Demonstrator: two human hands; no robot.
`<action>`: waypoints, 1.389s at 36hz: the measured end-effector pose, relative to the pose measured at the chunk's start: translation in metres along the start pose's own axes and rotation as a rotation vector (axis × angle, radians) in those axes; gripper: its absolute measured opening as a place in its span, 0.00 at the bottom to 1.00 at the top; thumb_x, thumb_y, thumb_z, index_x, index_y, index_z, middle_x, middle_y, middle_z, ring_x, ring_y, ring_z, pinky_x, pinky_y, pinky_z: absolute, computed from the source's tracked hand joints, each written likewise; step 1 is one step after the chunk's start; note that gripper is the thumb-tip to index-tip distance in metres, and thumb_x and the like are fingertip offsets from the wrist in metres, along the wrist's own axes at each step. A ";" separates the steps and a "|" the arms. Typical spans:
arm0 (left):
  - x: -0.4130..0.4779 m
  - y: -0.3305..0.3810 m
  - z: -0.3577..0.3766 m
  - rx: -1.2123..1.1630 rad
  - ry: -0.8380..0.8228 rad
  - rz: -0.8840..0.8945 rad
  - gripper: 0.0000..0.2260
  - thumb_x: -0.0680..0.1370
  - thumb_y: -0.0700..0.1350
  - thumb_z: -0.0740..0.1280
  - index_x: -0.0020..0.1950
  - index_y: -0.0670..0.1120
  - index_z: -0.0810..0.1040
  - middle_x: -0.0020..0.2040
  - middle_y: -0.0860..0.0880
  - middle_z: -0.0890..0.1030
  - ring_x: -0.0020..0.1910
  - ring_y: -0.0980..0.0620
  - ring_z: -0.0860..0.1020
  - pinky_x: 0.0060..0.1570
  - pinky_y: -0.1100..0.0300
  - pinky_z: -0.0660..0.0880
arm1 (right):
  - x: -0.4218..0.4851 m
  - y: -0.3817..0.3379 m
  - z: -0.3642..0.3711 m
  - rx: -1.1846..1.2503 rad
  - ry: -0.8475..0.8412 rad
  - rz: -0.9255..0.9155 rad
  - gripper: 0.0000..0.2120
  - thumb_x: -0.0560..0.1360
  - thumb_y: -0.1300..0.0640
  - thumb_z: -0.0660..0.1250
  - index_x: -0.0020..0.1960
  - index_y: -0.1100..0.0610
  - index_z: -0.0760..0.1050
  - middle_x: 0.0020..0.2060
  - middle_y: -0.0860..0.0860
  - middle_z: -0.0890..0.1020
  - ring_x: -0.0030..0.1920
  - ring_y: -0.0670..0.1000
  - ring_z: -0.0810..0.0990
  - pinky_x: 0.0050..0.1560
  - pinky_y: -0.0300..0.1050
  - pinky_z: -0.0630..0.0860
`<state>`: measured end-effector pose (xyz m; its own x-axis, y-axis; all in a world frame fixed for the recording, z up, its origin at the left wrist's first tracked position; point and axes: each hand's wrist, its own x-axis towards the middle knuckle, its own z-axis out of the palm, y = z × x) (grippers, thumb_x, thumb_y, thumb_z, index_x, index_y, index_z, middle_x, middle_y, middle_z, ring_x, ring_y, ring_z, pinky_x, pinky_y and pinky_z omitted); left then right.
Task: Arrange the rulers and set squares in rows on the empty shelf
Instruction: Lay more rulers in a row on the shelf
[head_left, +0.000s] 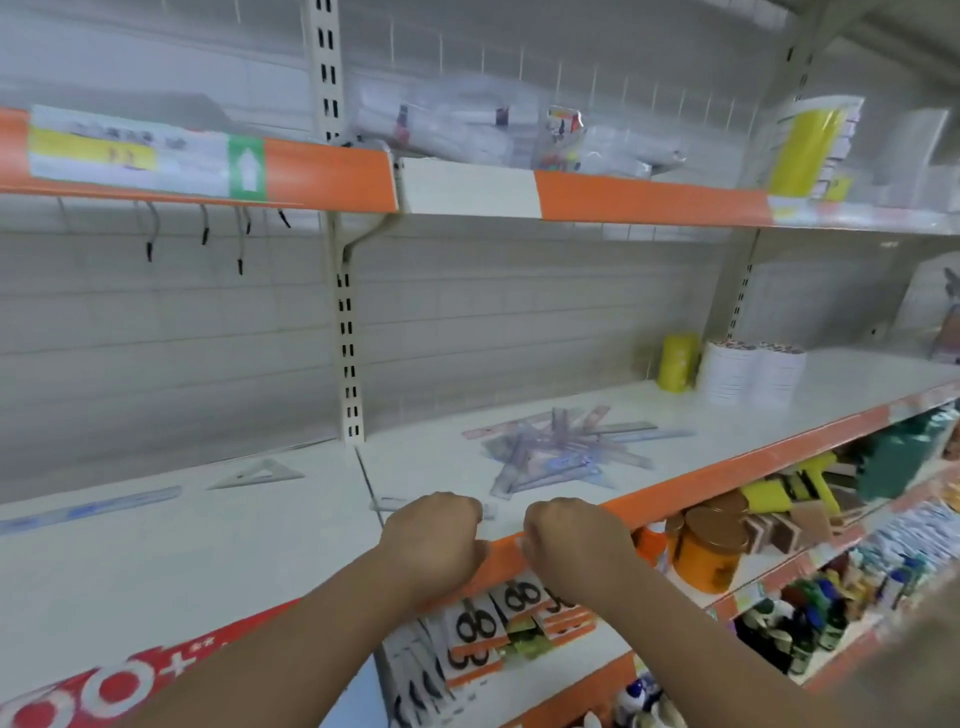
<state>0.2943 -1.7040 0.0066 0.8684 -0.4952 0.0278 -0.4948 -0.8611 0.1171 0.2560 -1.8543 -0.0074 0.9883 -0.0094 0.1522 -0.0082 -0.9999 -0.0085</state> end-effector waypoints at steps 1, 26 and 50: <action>0.009 0.001 0.000 0.004 0.009 0.019 0.16 0.79 0.52 0.61 0.66 0.49 0.73 0.64 0.47 0.76 0.63 0.47 0.74 0.56 0.57 0.71 | 0.005 0.006 0.001 0.002 0.000 0.011 0.10 0.79 0.51 0.58 0.41 0.54 0.68 0.36 0.50 0.70 0.43 0.54 0.73 0.39 0.44 0.66; 0.190 0.028 0.027 0.016 -0.017 0.085 0.12 0.77 0.48 0.61 0.57 0.49 0.78 0.58 0.50 0.79 0.57 0.52 0.77 0.46 0.61 0.70 | 0.121 0.152 0.025 -0.020 -0.118 0.152 0.14 0.80 0.57 0.55 0.62 0.57 0.71 0.54 0.52 0.78 0.59 0.53 0.77 0.51 0.43 0.71; 0.229 0.080 0.070 0.037 -0.003 -0.161 0.21 0.68 0.58 0.73 0.56 0.49 0.77 0.56 0.49 0.78 0.56 0.49 0.75 0.54 0.60 0.69 | 0.185 0.231 0.056 0.077 -0.218 -0.268 0.13 0.78 0.54 0.62 0.62 0.57 0.69 0.57 0.53 0.76 0.54 0.55 0.77 0.46 0.47 0.70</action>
<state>0.4508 -1.8944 -0.0472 0.9364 -0.3508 0.0087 -0.3503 -0.9329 0.0834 0.4455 -2.0870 -0.0367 0.9630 0.2636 -0.0554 0.2594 -0.9630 -0.0730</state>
